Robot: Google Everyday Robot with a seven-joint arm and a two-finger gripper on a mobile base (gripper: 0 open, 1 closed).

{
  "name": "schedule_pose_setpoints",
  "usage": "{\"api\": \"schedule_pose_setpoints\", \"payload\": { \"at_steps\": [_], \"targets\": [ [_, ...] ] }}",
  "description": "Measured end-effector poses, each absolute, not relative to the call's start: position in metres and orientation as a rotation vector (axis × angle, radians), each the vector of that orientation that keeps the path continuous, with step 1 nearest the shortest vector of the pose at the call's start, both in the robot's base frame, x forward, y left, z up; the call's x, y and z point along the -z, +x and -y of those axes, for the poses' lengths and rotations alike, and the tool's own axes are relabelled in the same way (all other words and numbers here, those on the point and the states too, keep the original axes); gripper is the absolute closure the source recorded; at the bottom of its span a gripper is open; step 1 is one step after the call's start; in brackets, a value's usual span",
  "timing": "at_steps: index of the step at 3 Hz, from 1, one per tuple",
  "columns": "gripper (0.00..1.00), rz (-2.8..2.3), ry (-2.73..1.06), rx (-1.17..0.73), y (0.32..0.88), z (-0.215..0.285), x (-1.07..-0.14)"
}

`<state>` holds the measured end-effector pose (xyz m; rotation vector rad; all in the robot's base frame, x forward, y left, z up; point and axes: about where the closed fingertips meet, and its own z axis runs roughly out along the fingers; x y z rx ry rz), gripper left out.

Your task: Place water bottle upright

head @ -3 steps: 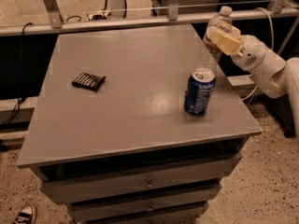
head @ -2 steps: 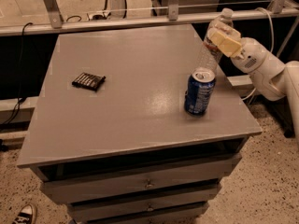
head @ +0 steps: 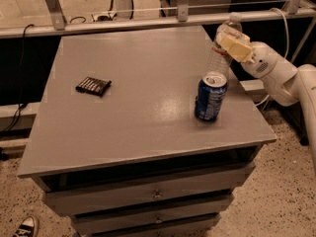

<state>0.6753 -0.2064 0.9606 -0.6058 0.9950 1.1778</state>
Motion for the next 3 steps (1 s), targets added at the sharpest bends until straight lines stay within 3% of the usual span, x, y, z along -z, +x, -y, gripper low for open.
{"api": "schedule_pose_setpoints", "payload": {
  "at_steps": [3],
  "targets": [
    [0.17,-1.028,-0.659,-1.204,0.6777,0.1956,-0.9516]
  ]
}}
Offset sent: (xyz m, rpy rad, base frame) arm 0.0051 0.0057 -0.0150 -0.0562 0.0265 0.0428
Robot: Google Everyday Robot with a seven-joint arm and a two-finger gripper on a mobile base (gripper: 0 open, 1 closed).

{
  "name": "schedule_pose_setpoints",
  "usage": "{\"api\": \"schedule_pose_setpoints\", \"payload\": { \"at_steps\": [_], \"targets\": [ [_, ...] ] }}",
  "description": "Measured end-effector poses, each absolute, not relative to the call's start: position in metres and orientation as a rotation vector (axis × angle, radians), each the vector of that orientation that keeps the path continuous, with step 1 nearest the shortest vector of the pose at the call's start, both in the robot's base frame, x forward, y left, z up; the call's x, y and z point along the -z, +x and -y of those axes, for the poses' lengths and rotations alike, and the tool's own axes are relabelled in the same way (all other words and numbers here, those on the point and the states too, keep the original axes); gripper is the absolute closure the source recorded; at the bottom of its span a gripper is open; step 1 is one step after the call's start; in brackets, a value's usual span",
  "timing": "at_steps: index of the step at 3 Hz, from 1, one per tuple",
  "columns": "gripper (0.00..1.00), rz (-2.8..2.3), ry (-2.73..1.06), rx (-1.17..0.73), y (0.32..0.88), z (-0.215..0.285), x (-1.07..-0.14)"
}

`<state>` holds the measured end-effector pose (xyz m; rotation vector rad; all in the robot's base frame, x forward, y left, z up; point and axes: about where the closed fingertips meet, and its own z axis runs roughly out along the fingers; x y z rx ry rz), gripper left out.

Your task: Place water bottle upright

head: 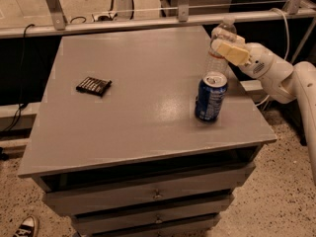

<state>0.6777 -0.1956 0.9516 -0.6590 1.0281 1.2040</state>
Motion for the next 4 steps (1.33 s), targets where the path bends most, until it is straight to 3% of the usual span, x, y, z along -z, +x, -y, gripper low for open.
{"api": "schedule_pose_setpoints", "payload": {
  "at_steps": [1,4],
  "targets": [
    [0.00,-1.023,-0.665,-1.200,0.673,0.196,-0.952],
    [0.00,-1.080,-0.708,-1.093,0.657,0.237,-0.970]
  ]
}}
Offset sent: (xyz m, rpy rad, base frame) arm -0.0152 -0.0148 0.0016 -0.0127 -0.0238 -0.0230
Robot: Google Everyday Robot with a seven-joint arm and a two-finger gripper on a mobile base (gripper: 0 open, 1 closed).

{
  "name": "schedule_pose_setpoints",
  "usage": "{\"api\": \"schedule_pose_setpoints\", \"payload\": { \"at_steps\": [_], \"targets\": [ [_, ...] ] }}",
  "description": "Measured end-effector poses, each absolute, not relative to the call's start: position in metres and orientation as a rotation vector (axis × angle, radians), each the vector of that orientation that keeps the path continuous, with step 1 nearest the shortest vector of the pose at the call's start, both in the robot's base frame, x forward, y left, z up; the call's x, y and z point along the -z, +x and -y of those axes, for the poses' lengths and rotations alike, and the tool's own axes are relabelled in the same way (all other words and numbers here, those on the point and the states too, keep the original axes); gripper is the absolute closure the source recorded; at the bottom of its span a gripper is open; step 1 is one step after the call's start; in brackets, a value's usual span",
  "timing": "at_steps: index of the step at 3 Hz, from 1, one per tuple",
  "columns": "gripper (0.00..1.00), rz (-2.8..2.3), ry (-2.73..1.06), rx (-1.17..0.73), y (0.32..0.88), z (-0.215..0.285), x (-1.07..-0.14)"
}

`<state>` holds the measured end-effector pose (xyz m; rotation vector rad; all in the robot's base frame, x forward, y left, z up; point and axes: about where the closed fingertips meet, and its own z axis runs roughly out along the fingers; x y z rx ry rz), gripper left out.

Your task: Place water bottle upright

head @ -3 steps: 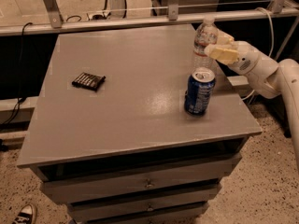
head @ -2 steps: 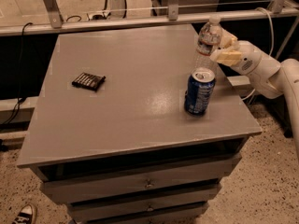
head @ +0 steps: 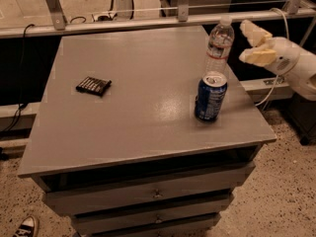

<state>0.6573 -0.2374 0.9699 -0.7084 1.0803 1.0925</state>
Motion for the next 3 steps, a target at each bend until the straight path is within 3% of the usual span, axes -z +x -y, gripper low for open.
{"api": "schedule_pose_setpoints", "payload": {
  "at_steps": [2,3],
  "targets": [
    [0.00,-1.249,-0.829,-0.793,0.627,0.318,-1.019],
    [0.00,-1.262,-0.834,-0.777,0.627,0.320,-1.019]
  ]
}}
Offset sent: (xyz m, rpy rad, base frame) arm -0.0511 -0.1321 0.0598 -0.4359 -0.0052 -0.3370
